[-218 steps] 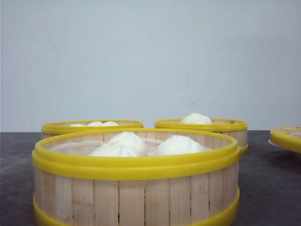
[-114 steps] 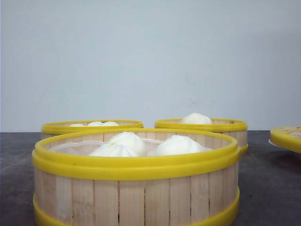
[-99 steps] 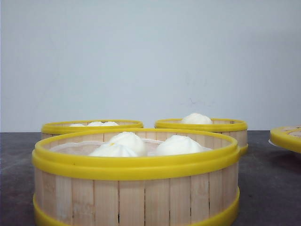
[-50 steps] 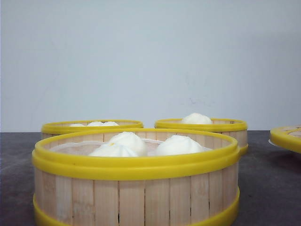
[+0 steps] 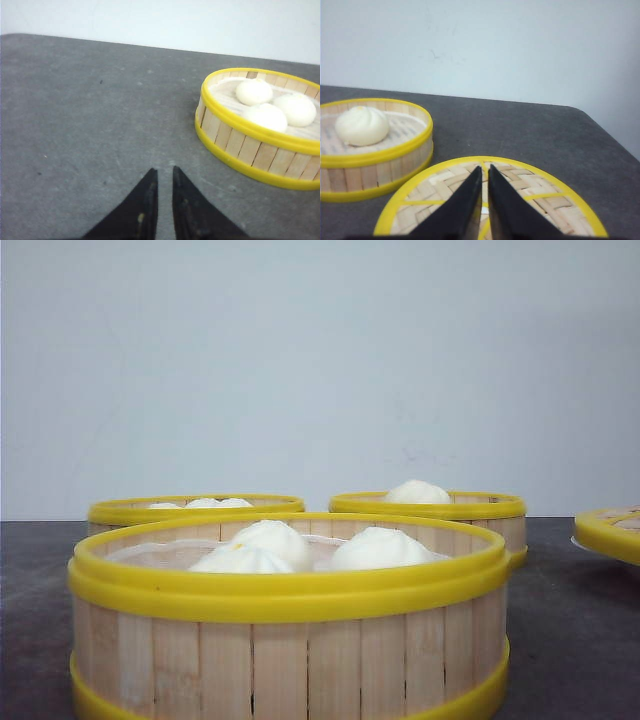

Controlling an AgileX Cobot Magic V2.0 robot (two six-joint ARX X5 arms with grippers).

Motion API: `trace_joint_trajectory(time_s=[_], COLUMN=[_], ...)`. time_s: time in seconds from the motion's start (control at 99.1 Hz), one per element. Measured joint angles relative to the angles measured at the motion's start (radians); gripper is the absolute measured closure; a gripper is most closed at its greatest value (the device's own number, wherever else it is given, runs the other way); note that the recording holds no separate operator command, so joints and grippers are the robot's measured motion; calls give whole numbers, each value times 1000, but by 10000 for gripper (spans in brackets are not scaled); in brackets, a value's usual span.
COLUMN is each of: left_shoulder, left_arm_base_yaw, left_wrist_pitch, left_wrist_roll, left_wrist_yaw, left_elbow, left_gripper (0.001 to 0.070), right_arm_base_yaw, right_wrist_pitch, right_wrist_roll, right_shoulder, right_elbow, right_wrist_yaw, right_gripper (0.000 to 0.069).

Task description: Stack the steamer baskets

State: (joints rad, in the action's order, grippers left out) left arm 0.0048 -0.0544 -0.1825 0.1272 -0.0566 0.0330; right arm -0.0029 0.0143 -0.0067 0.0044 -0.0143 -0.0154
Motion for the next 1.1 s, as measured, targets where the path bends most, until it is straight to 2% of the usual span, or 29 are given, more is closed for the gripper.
trace_joint_trajectory(time_s=[0.131, 0.272, 0.484, 0.575, 0.747, 0.918, 1.1], left_shoulder=[0, 0, 0, 8, 87, 261, 496], left_arm_base_yaw=[0, 0, 0, 0, 0, 0, 0], left_wrist_pitch=[0, 1, 97, 94, 87, 99, -42], left_wrist_roll=[82, 142, 235, 267, 293, 275, 214], left_wrist_yaw=[0, 0, 0, 0, 0, 1, 38], left_elbow=[0, 0, 0, 11, 153, 375, 655], left_gripper=[684, 684, 685, 685, 685, 685, 685], right_arm_base_yaw=[0, 1, 1, 1, 1, 1, 1], right_wrist_pitch=[-1, -5, -5, -6, -103, -210, -369], right_wrist_roll=[129, 275, 386, 433, 502, 481, 274], right_shoulder=[0, 0, 0, 0, 57, 232, 498], right_elbow=[0, 0, 0, -2, -115, -383, -721], right_wrist_yaw=[-60, -64, -63, -62, -25, -14, -14], right_gripper=[673, 674, 676, 680, 682, 682, 682])
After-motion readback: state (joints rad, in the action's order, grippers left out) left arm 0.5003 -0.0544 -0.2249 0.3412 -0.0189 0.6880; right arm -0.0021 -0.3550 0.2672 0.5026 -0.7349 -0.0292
